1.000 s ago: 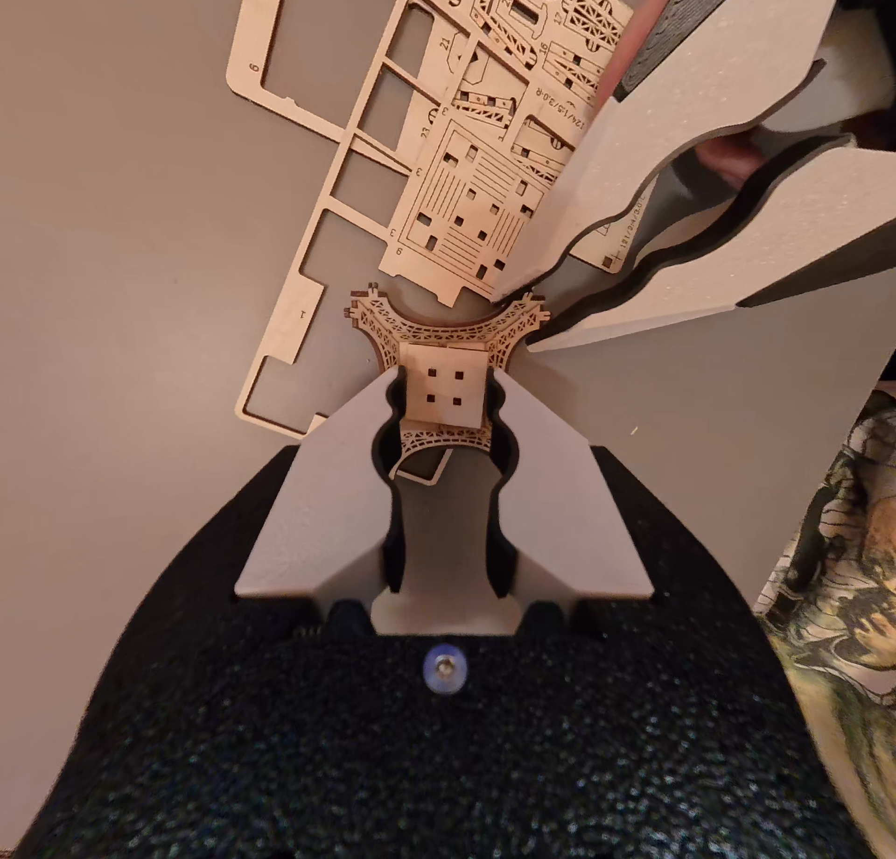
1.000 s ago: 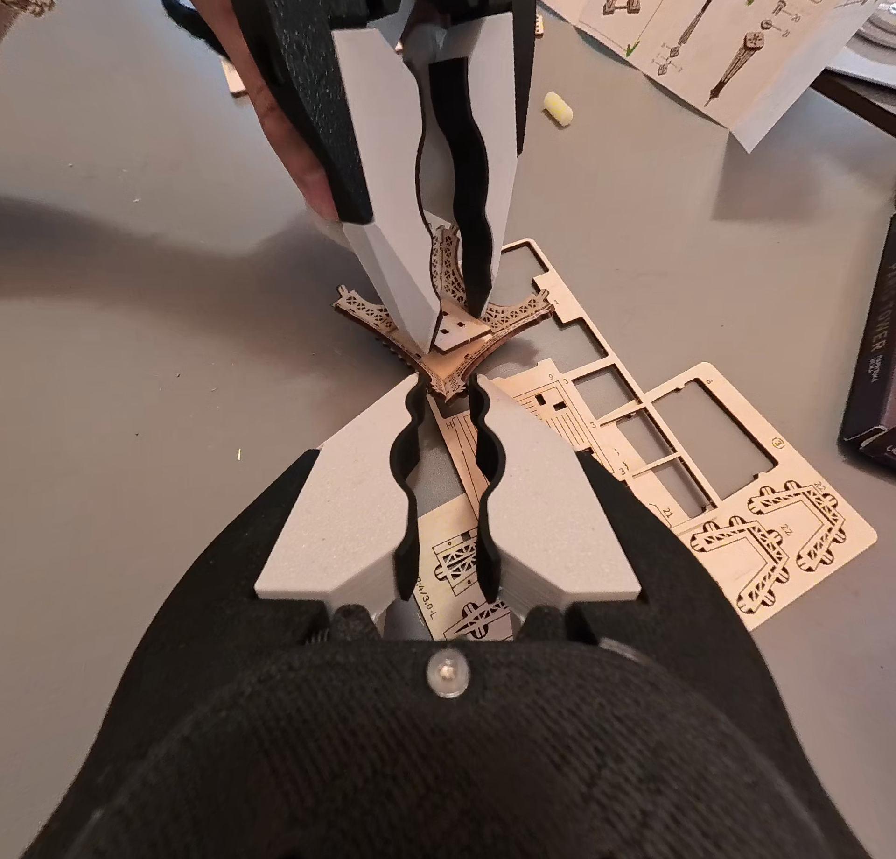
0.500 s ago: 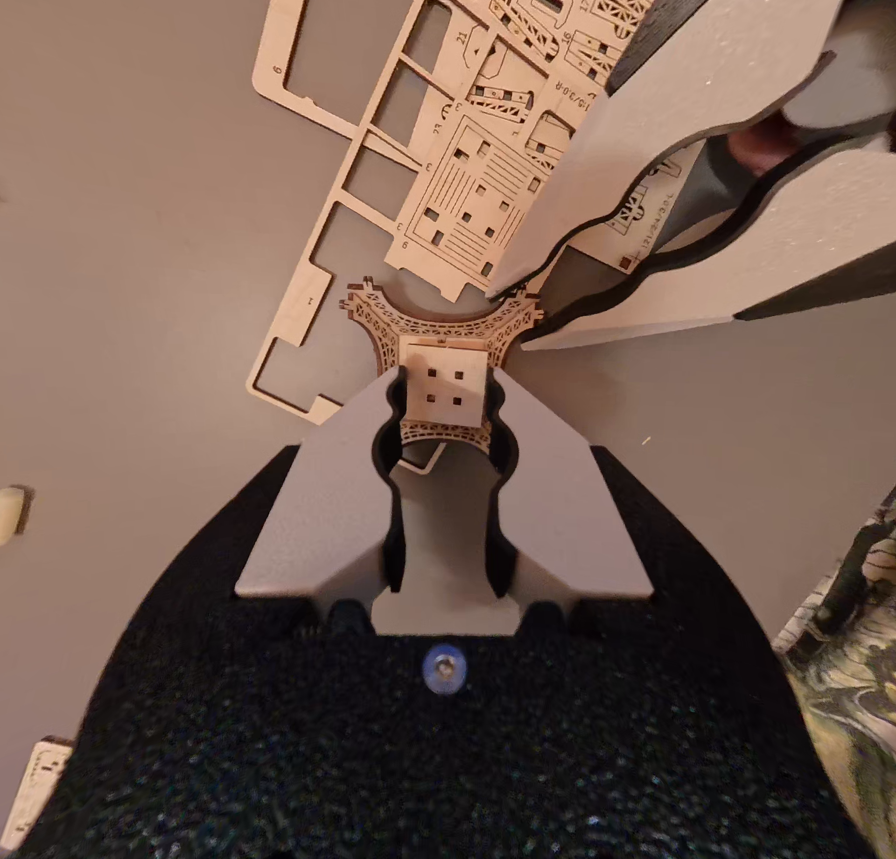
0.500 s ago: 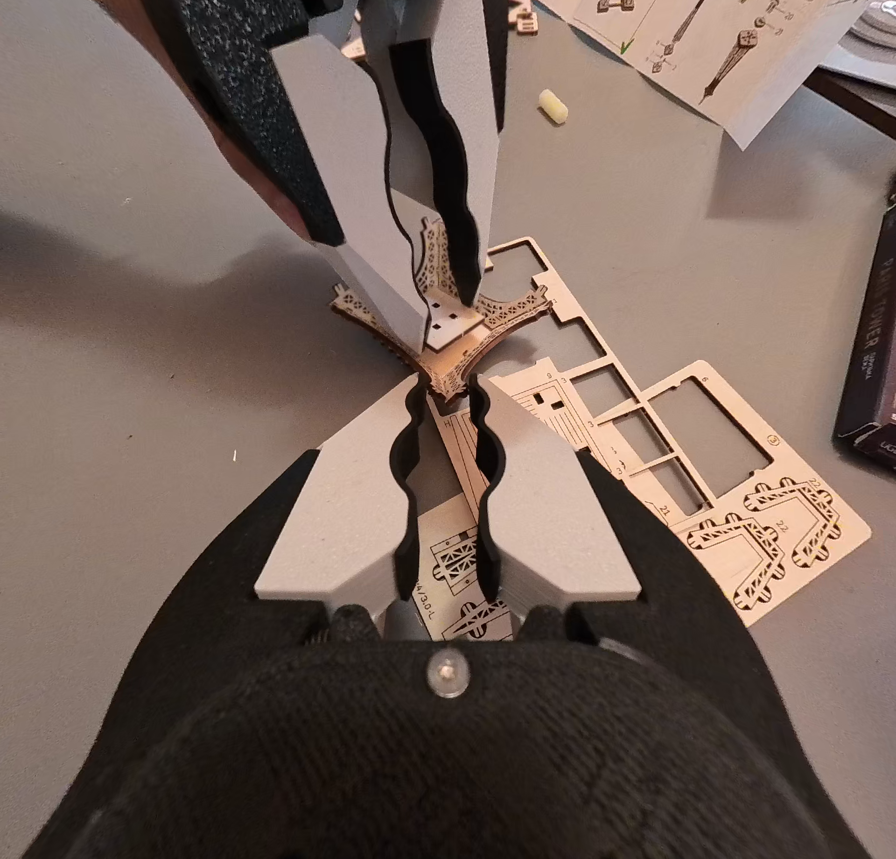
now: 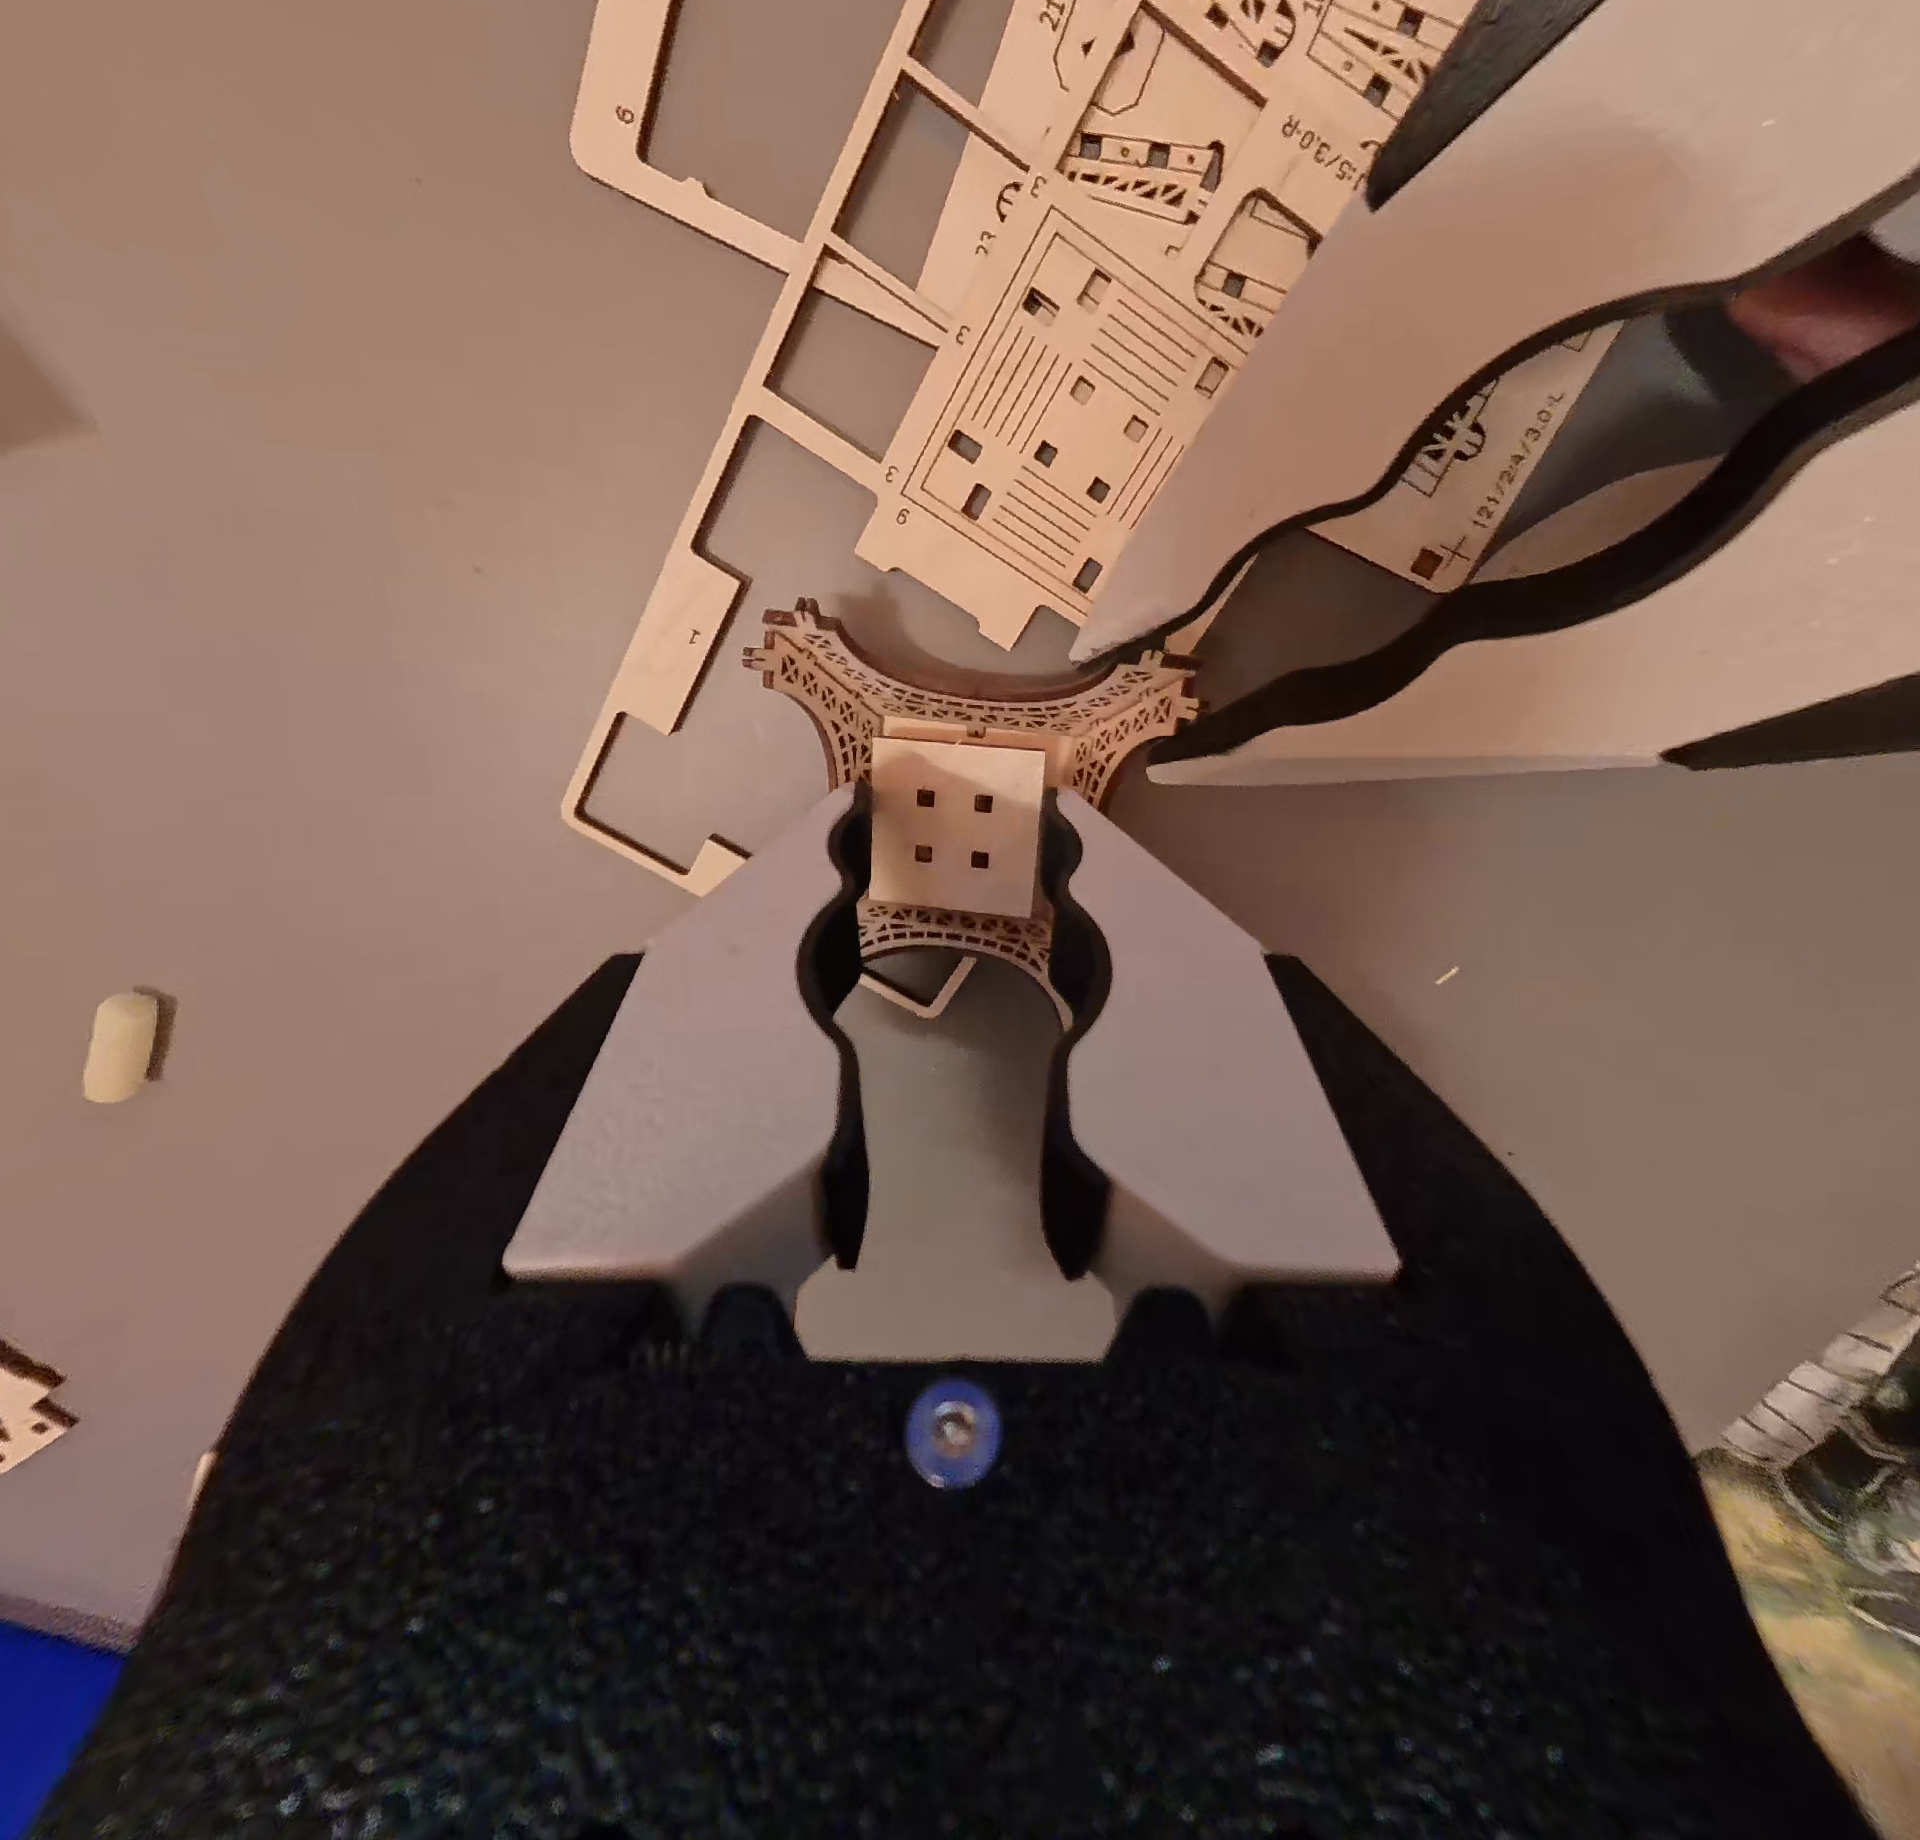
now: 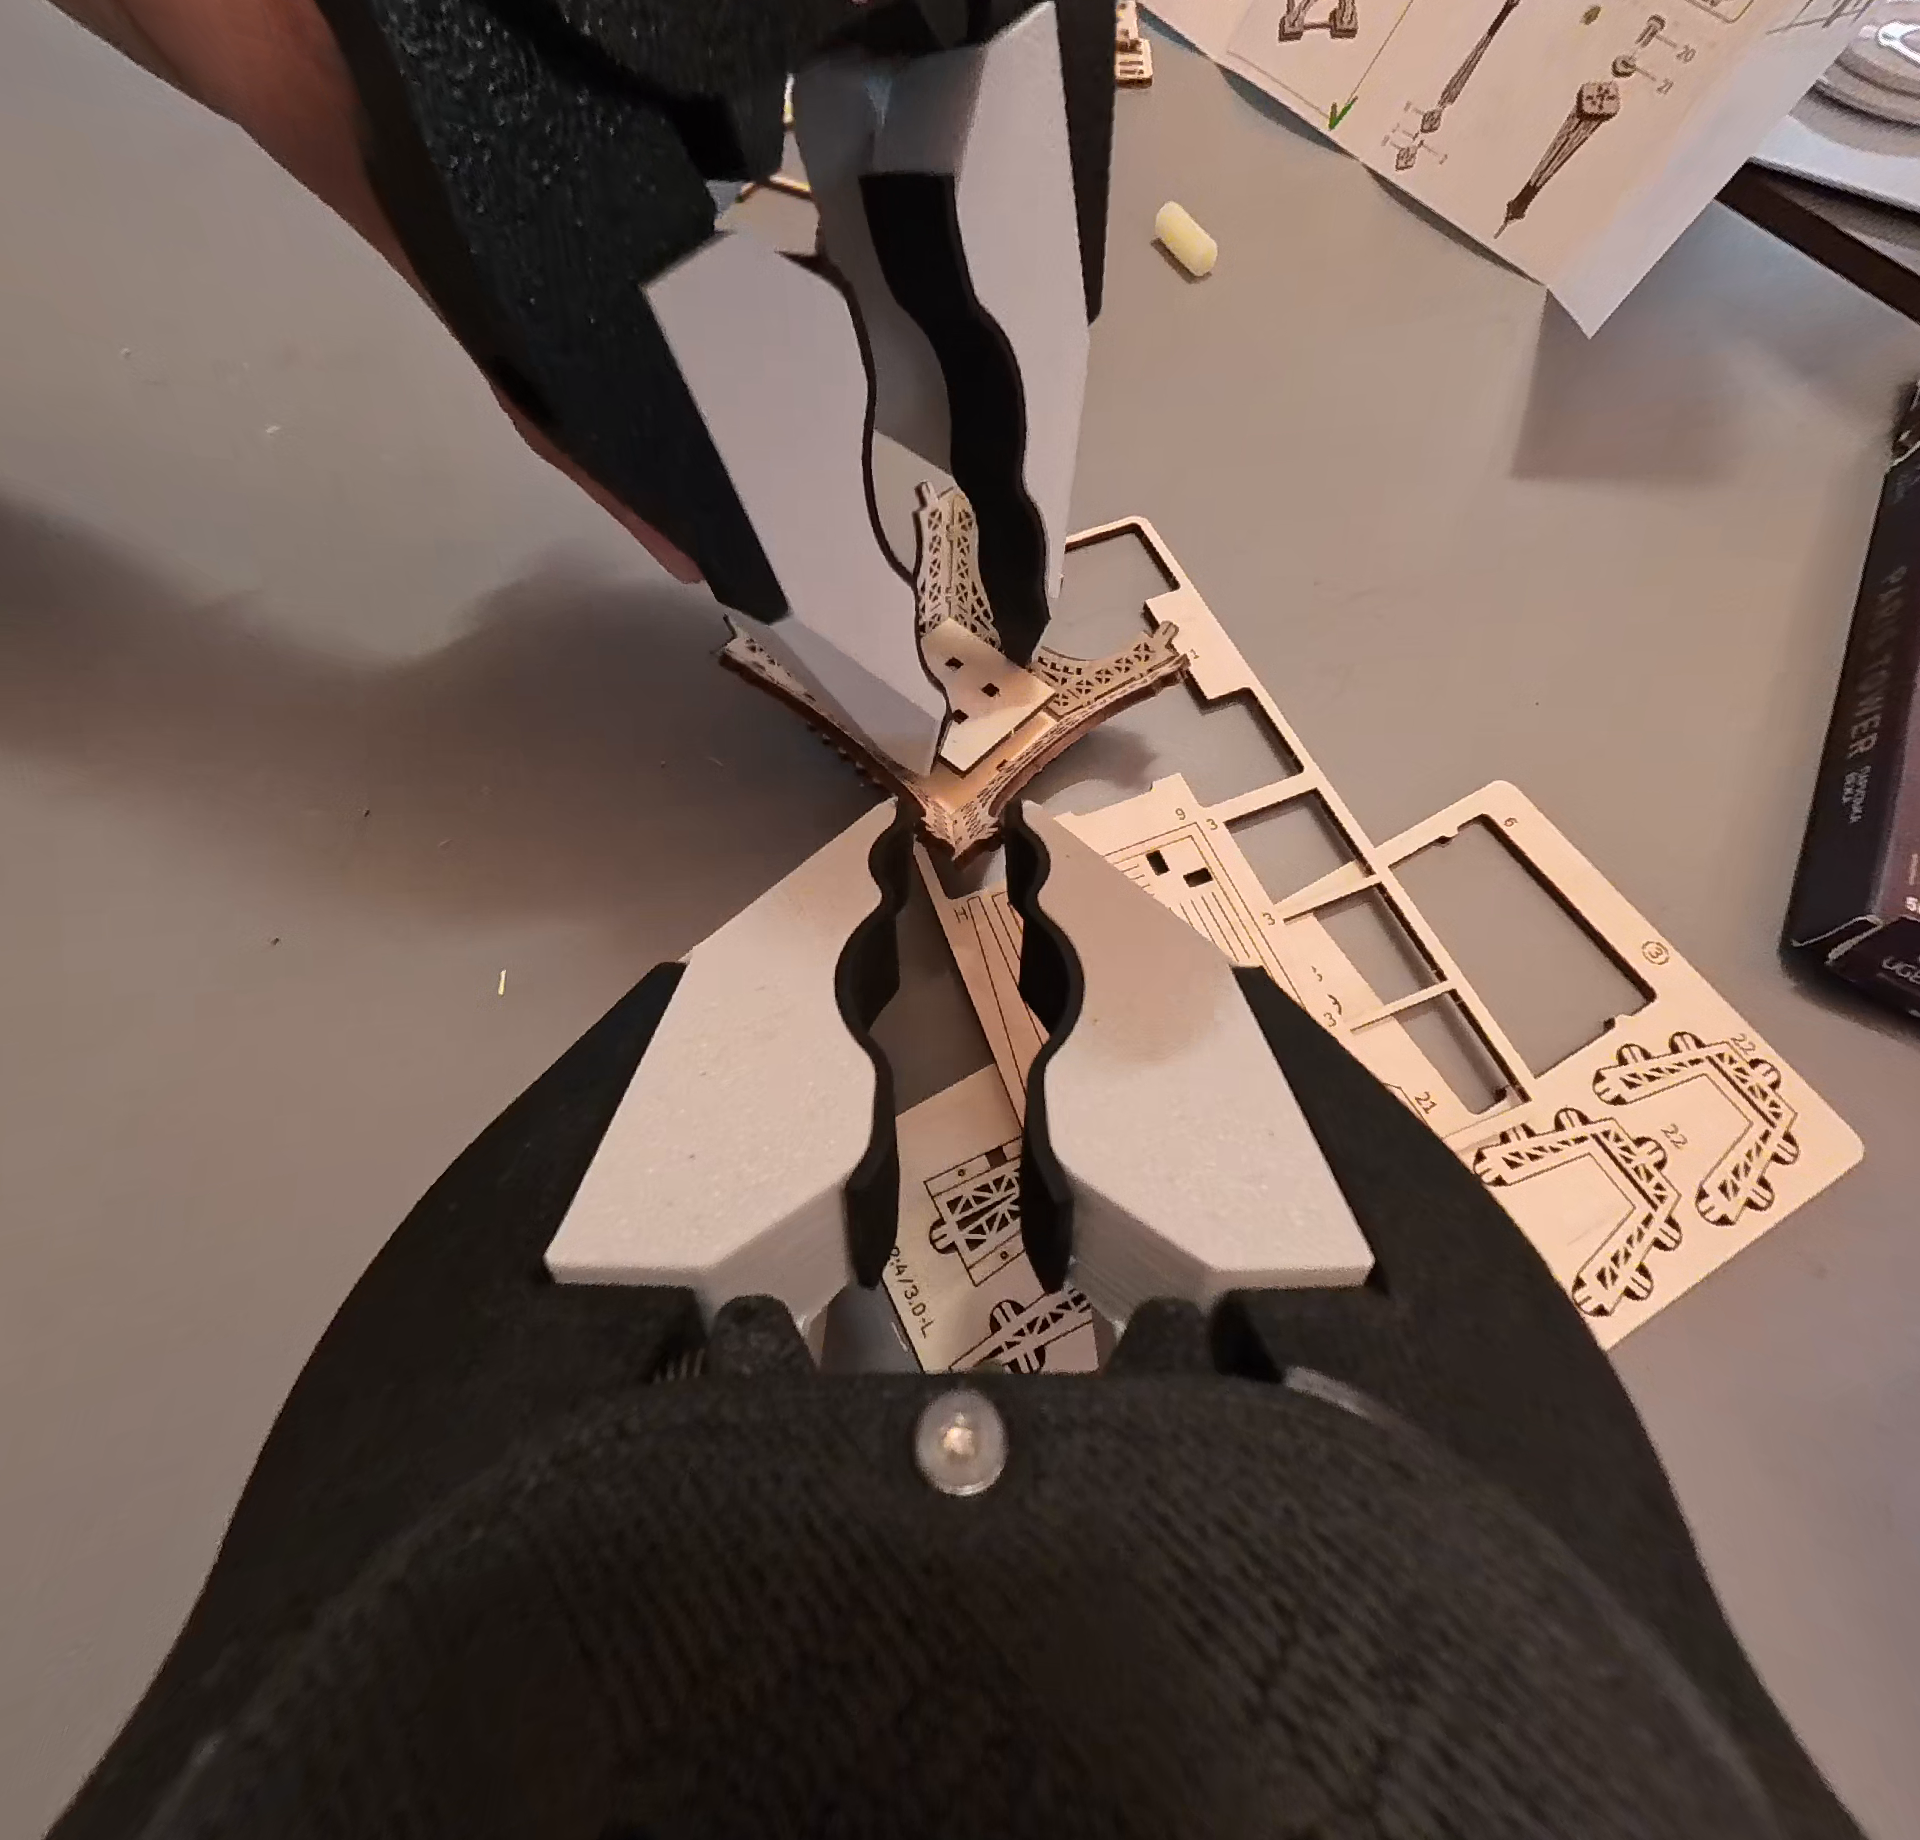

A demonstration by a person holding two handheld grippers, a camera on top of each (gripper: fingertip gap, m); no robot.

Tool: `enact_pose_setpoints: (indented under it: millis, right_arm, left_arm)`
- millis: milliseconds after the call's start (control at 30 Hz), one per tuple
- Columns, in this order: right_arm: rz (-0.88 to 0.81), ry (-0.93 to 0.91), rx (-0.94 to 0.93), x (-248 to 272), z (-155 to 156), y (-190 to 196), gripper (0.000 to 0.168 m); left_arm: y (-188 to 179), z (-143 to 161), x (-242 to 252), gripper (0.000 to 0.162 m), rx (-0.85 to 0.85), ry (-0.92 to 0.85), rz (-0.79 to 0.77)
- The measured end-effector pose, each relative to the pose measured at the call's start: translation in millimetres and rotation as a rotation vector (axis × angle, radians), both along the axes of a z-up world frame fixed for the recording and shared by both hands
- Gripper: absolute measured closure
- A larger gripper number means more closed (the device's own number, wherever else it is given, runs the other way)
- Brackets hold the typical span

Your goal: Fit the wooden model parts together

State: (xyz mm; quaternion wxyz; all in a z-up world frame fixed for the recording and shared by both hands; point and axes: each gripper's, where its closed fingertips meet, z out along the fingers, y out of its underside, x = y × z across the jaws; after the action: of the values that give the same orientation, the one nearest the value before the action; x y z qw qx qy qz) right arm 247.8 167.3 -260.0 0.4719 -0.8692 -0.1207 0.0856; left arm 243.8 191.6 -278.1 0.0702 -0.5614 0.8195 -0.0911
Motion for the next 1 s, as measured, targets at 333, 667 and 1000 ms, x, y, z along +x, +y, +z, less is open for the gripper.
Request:
enact_pose_setpoints:
  millis: [333,667,1000]
  right_arm:
    - [-0.001,0.001,0.001,0.1,0.3,-0.1,0.154]
    - [-0.001,0.004,0.000,0.3,0.3,-0.1,0.154]
    - [-0.001,0.002,0.000,0.3,0.2,-0.1,0.154]
  left_arm:
    - [-0.7,12.2,-2.3,0.126,-0.099,-0.010,-0.017]
    - [7.7,31.7,1.7,0.121,-0.066,-0.120,-0.429]
    - [6.1,13.7,-5.1,0.131,-0.121,-0.007,-0.183]
